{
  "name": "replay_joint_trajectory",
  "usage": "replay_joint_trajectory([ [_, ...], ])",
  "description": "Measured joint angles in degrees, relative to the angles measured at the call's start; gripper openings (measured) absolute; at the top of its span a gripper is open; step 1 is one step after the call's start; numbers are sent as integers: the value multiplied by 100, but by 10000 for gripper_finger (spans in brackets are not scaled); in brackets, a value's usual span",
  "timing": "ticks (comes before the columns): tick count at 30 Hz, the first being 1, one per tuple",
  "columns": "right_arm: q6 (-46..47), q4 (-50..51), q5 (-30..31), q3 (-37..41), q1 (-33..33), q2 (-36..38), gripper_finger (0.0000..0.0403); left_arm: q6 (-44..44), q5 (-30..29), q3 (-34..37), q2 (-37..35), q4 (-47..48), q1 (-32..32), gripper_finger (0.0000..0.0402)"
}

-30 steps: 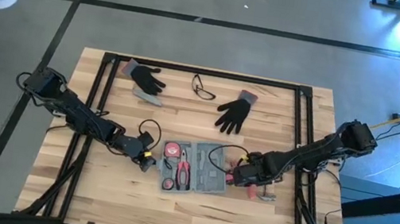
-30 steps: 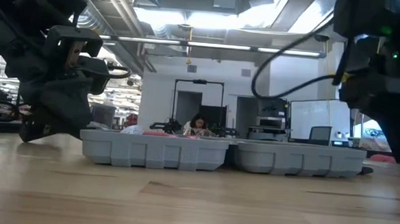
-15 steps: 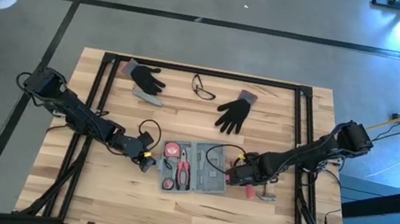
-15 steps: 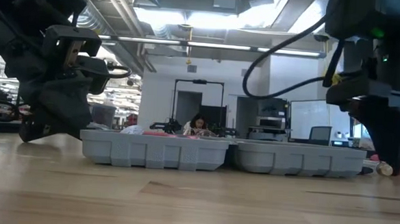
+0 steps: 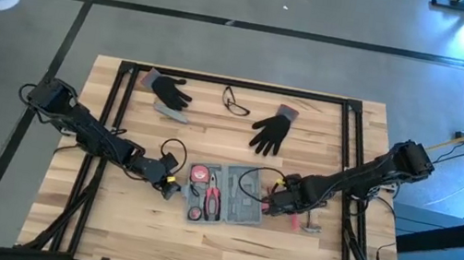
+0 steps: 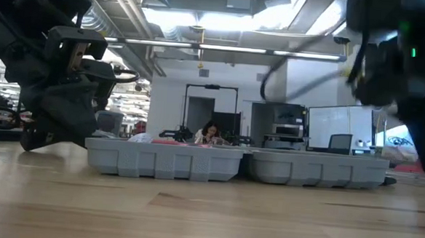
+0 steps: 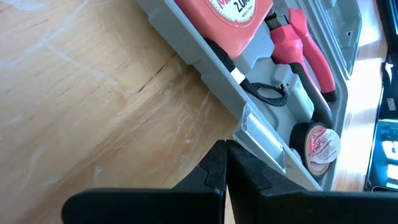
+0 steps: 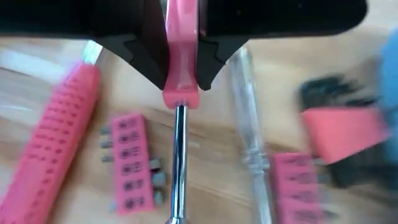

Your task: Prefit tool cases

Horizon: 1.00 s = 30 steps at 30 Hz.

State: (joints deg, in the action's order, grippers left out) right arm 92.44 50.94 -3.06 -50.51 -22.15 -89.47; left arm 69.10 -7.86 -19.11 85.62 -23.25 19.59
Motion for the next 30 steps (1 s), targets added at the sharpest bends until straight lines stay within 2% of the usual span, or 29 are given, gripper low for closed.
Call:
replay_joint_trajectory([
  [6,46,871,462,-777,4,316,40,-81,-18,0,2,-13,97,0],
  [9,215,616,904,-1045,4,364,40,-138,-12,0,2,-13,106,0],
  [12,353,-429,1273,-1097,57,292,40,-188,6,0,2,-8,106,0],
  [15,327,-1110,1276,-1097,164,-21,40,-237,16,-1,2,0,108,0],
  [21,1,-1853,1034,-1088,406,-758,40,-250,20,-2,2,11,110,0],
  [25,-177,-1905,705,-1088,475,-1066,40,-255,20,-4,2,9,118,0],
  [30,-205,-1560,598,-1090,455,-1086,40,-223,17,-4,2,9,123,0],
])
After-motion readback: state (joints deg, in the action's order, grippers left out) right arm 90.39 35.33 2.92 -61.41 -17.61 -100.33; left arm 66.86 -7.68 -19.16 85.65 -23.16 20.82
